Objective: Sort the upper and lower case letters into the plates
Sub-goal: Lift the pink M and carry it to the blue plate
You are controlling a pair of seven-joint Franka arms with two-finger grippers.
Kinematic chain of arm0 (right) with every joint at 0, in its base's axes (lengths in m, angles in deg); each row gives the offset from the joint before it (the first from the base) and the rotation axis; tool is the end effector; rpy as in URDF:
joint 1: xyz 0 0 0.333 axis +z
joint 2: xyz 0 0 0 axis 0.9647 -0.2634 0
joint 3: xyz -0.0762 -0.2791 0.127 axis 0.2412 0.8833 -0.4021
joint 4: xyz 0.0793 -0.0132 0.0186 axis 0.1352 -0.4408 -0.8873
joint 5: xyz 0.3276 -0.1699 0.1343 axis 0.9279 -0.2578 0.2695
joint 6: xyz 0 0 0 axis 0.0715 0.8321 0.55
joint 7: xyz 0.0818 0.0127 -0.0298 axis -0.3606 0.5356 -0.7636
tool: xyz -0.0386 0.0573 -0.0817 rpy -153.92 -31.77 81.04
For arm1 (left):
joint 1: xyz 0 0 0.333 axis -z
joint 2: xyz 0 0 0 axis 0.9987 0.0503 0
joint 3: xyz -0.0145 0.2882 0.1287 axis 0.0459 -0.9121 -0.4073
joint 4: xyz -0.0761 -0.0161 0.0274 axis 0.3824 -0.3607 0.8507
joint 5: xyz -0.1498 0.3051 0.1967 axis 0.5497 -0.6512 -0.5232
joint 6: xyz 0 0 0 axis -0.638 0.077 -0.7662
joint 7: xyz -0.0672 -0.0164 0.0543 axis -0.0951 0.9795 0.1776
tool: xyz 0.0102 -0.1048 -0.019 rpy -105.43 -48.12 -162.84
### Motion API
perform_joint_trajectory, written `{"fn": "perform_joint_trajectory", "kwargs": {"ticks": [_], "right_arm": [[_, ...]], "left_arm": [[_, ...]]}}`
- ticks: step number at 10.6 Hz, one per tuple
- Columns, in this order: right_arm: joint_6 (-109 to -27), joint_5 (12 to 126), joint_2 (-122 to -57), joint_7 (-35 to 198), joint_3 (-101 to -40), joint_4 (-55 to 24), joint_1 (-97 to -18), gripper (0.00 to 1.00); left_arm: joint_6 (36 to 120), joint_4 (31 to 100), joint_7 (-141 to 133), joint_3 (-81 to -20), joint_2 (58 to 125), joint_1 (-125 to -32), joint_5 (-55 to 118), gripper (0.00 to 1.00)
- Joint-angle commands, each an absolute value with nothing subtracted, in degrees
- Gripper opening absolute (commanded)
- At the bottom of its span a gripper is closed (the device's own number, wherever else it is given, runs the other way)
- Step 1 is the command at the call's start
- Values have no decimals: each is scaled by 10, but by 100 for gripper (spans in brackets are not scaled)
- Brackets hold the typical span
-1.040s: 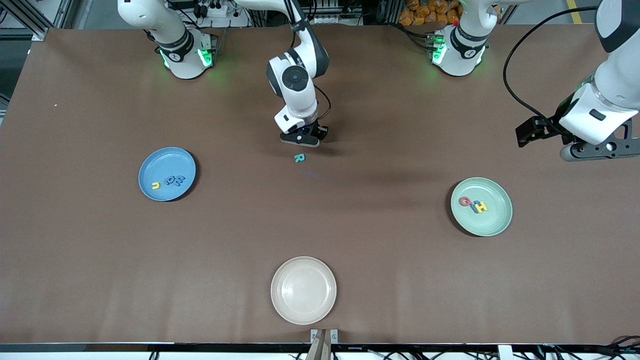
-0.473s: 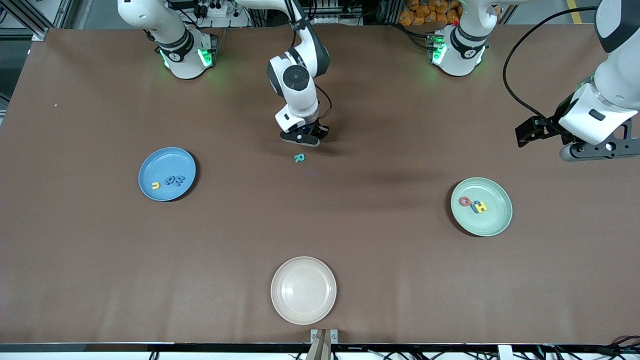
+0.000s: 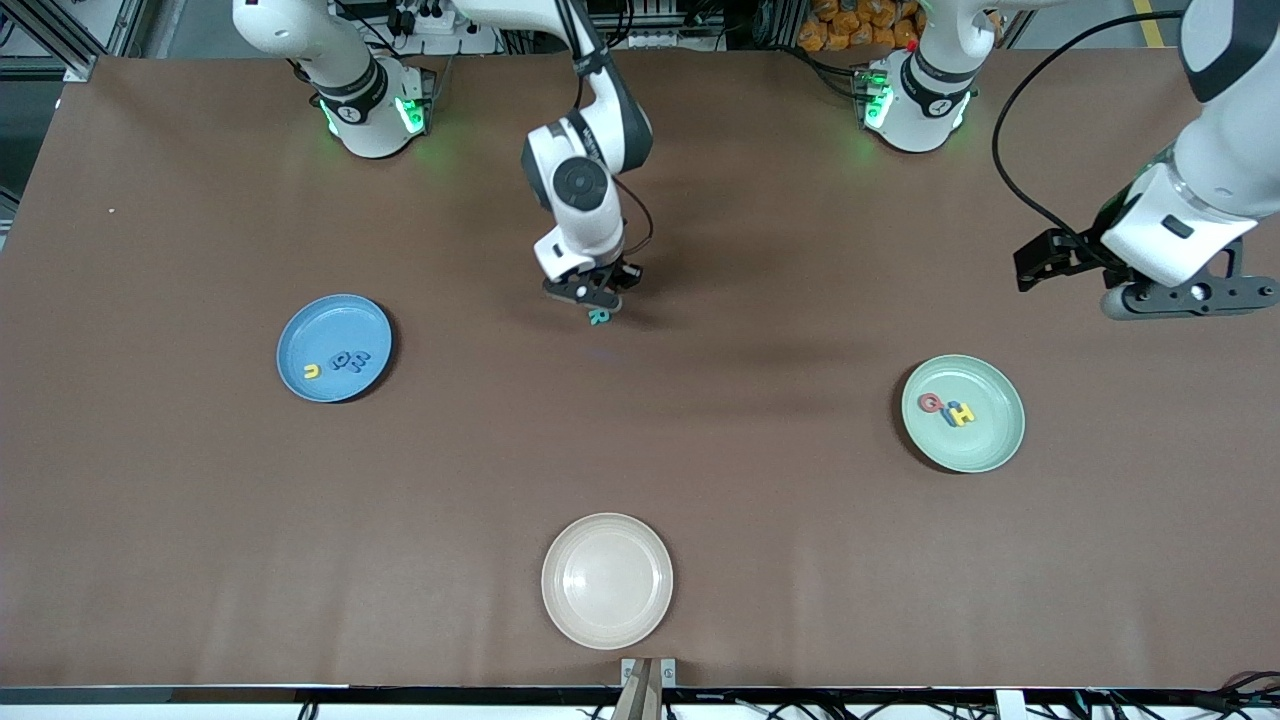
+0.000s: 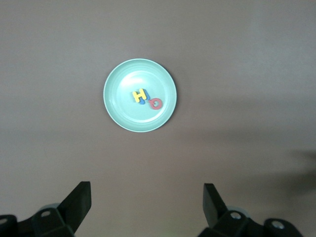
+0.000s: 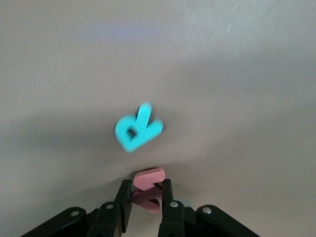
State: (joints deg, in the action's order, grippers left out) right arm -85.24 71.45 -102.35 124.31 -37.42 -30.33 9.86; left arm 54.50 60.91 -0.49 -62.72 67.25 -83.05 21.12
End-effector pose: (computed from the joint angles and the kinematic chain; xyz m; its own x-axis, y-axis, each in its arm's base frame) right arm 0.3972 0.4406 0.1924 0.9512 -0.2822 -0.1250 -0.2826 -0.9591 0.0147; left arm 0.5543 -0.0946 0.5786 0.9989 -0.0050 -0.0459 -0.0064 -0.9995 -0.0308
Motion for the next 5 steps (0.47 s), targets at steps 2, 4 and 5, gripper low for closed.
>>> {"fn": "perform_joint_trajectory", "kwargs": {"ticks": [2,4,5], "right_arm": [[-759,688,-1024,1129,-315,-287,78,0],[-710,685,-1027,1042,-257,-289,75,0],[-686,683,-1027,1000,-229,-289,72,0]], "left_arm": [[534,606,-13,-602,680,-797,224,100],[550,606,-8,-588,705,-781,234,100],[562,606,-8,-588,713,-773,250,100]]}}
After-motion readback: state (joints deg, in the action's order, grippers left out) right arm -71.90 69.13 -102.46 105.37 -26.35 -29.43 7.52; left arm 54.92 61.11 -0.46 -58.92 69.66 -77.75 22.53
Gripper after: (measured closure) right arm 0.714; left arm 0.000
